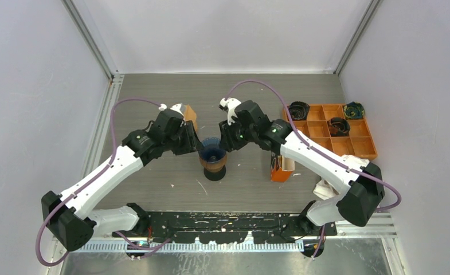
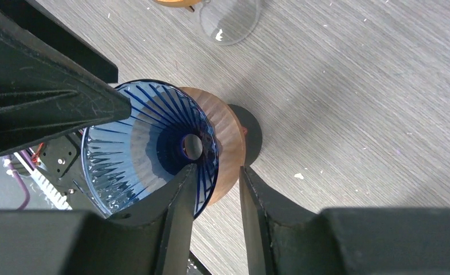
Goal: Place the coffee filter in the dripper
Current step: Place the coffee dripper in the dripper holder, then pick up the coffee filter from the coffee filter holder.
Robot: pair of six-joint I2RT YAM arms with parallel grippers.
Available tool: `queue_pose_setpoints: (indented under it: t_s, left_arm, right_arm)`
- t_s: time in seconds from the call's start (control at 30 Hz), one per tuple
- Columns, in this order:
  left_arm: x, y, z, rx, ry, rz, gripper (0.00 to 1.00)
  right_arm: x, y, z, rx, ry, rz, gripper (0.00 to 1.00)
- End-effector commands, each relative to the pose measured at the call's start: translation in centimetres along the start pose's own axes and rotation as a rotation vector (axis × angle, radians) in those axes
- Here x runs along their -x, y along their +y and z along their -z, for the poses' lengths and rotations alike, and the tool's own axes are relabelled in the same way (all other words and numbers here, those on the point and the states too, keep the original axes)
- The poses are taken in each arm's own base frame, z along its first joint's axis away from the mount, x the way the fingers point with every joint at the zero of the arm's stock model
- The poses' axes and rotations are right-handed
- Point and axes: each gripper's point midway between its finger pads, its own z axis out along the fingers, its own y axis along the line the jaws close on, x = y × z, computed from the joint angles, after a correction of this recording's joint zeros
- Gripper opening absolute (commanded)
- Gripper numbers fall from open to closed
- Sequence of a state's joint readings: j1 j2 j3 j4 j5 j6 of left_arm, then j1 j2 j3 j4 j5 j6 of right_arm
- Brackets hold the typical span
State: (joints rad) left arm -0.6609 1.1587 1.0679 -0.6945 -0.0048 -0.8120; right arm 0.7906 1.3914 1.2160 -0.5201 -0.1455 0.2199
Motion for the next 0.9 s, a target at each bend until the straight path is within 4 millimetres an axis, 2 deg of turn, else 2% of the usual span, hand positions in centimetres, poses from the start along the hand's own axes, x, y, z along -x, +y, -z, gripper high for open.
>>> queue_pose_setpoints:
  t_s: [0.0, 0.13, 0.3, 0.63, 0.87]
  left_arm:
    - [2.7, -0.8, 1.9, 0.0, -0.096, -0.022, 0.48]
    - [3.3, -0.9, 2.7, -0.007, -0.124, -0.023, 0.59]
    - [3.8, -0.9, 3.9, -0.012, -0.159, -0.039, 0.7]
    - [5.3, 1.5, 6.6, 0.056, -0.304, -0.117, 0.9]
    - [5.3, 3.4, 7.6, 0.084, -0.385, -0.16, 0.98]
  right_arm:
    - [3.5, 0.5, 2.3, -0.015, -0.079, 0.015, 0.42]
    - [4.8, 0.0, 4.0, -0.055, -0.128, 0.011, 0.51]
    - [4.7, -2.1, 5.9, -0.151, -0.158, -0.018, 0.58]
    - [2.2, -7.6, 9.6, -0.382, -0.18, -0.12, 0.65]
    - [-0.5, -11.7, 11.8, -0.563, -0.163, -0.181, 0.65]
